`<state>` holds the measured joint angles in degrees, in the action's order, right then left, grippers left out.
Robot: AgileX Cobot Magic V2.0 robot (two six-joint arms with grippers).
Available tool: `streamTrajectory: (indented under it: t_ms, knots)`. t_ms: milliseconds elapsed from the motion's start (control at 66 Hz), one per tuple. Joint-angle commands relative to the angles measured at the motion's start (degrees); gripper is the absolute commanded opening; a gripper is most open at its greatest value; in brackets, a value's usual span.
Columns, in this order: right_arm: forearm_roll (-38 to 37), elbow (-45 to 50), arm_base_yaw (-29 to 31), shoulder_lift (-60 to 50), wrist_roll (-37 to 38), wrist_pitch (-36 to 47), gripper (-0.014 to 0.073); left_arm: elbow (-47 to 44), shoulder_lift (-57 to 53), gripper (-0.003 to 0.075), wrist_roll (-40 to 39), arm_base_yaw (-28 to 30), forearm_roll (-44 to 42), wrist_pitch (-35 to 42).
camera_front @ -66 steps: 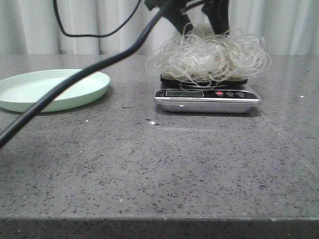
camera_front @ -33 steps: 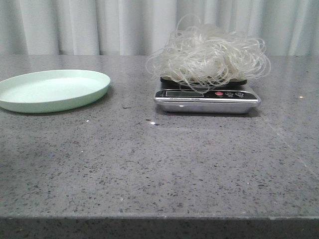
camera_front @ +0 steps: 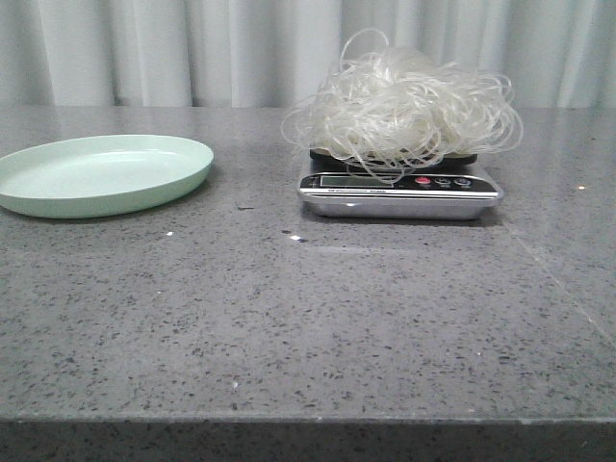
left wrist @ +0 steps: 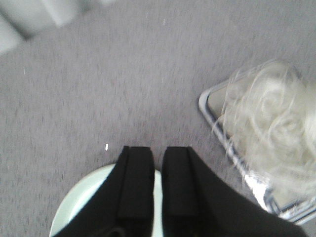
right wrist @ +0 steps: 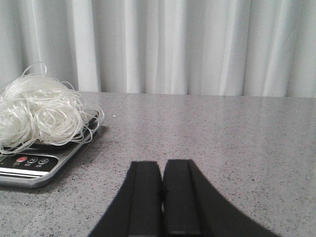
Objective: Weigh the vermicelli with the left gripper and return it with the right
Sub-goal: 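Withdraw the left gripper and hold while the scale reads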
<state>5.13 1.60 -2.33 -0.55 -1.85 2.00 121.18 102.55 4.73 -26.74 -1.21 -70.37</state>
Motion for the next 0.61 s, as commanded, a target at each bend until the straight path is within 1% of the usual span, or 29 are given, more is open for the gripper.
streamTrajectory:
  t_ms: [0,15,30,45,61,76,91,136,152,167,182,212,227,242,258,303,318,333,348,364,379,394,409,439,470,485,500,515,591]
  knots:
    - [-0.23,-0.46,0.21,-1.05,0.01,4.38,0.016,-9.91,-10.19,0.0131,0.05,0.33,0.26,10.46]
    - [-0.23,-0.46,0.21,-1.05,0.01,4.38,0.016,-9.91,-10.19,0.0131,0.05,0.33,0.26,10.46]
    - [-0.23,-0.46,0.21,-1.05,0.01,4.38,0.016,-13.82,-11.96,0.0131,0.05,0.33,0.39,12.36]
    - [-0.23,-0.46,0.21,-1.05,0.01,4.38,0.016,-14.81,-12.56,0.0131,0.05,0.33,0.4,13.02]
    - [-0.23,-0.46,0.21,-1.05,0.01,4.38,0.016,-17.75,-14.39,0.0131,0.05,0.33,0.78,15.65]
    - [-0.23,-0.46,0.21,-1.05,0.01,4.38,0.016,-17.75,-14.39,0.0131,0.05,0.33,0.78,15.65]
    - [-0.23,-0.46,0.21,-1.05,0.01,4.38,0.016,-21.64,-16.92,0.0131,0.05,0.33,1.21,17.51]
    - [-0.23,-0.46,0.21,-1.05,0.01,4.38,0.016,-26.4,-20.04,0.0131,0.05,0.33,2.42,20.53]
    - [-0.23,-0.46,0.21,-1.05,0.01,4.38,0.016,-29.15,-22.51,0.0131,0.05,0.33,3.08,22.75]
    - [-0.23,-0.46,0.21,-1.05,0.01,4.38,0.016,-29.15,-22.51,0.0131,0.05,0.33,3.08,22.75]
    - [-0.23,-0.46,0.21,-1.05,0.01,4.38,0.016,-32.76,-24.36,0.0131,0.05,0.33,3.33,24.27]
    - [-0.23,-0.46,0.21,-1.05,0.01,4.38,0.016,-36.26,-26.79,0.0131,0.05,0.33,3.59,26.45]
    - [-0.23,-0.46,0.21,-1.05,0.01,4.38,0.016,-36.26,-26.79,0.0131,0.05,0.33,3.59,26.45]
    - [-0.23,-0.46,0.21,-1.05,0.01,4.38,0.016,-40.45,-29.71,0.0131,0.05,0.33,3.75,27.82]
    - [-0.23,-0.46,0.21,-1.05,0.01,4.38,0.016,-40.45,-29.71,0.0131,0.05,0.33,3.75,27.82]
    - [-0.23,-0.46,0.21,-1.05,0.01,4.38,0.016,-45.98,-33.63,0.0131,0.05,0.33,3.88,29.96]
    - [-0.23,-0.46,0.21,-1.05,0.01,4.38,0.016,-45.98,-33.63,0.0131,0.05,0.33,3.88,29.96]
    - [-0.23,-0.46,0.21,-1.05,0.01,4.38,0.016,-49.78,-36.46,0.0131,0.05,0.33,3.88,30.87]
    - [-0.23,-0.46,0.21,-1.05,0.01,4.38,0.016,-49.78,-36.46,0.0131,0.05,0.33,3.88,30.87]
    - [-0.23,-0.46,0.21,-1.05,0.01,4.38,0.016,-52.77,-38.64,0.0131,0.05,0.33,4.09,31.82]
    - [-0.23,-0.46,0.21,-1.05,0.01,4.38,0.016,-52.77,-38.64,0.0131,0.05,0.33,4.09,31.82]
    - [-0.23,-0.46,0.21,-1.05,0.01,4.38,0.016,-55.71,-40.93,0.0131,0.05,0.33,4.39,32.86]
    - [-0.23,-0.46,0.21,-1.05,0.01,4.38,0.016,-55.71,-40.93,0.0131,0.05,0.33,4.52,33.1]
    - [-0.23,-0.46,0.21,-1.05,0.01,4.38,0.016,-59.28,-43.77,0.0131,0.05,0.33,4.95,34.15]
    - [-0.23,-0.46,0.21,-1.05,0.01,4.38,0.016,-61.37,-45.57,0.0131,0.05,0.33,5.58,35.21]
    - [-0.23,-0.46,0.21,-1.05,0.01,4.38,0.016,-64.1,-47.97,0.0131,0.05,0.33,6.6,36.19]
    - [-0.23,-0.46,0.21,-1.05,0.01,4.38,0.016,-64.1,-47.97,0.0131,0.05,0.33,6.6,36.19]
    - [-0.23,-0.46,0.21,-1.05,0.01,4.38,0.016,-67.38,-51.02,0.0131,0.05,0.33,7.73,37.03]
    - [-0.23,-0.46,0.21,-1.05,0.01,4.38,0.016,-72.29,-55.88,0.0131,0.05,0.33,10.22,38.14]
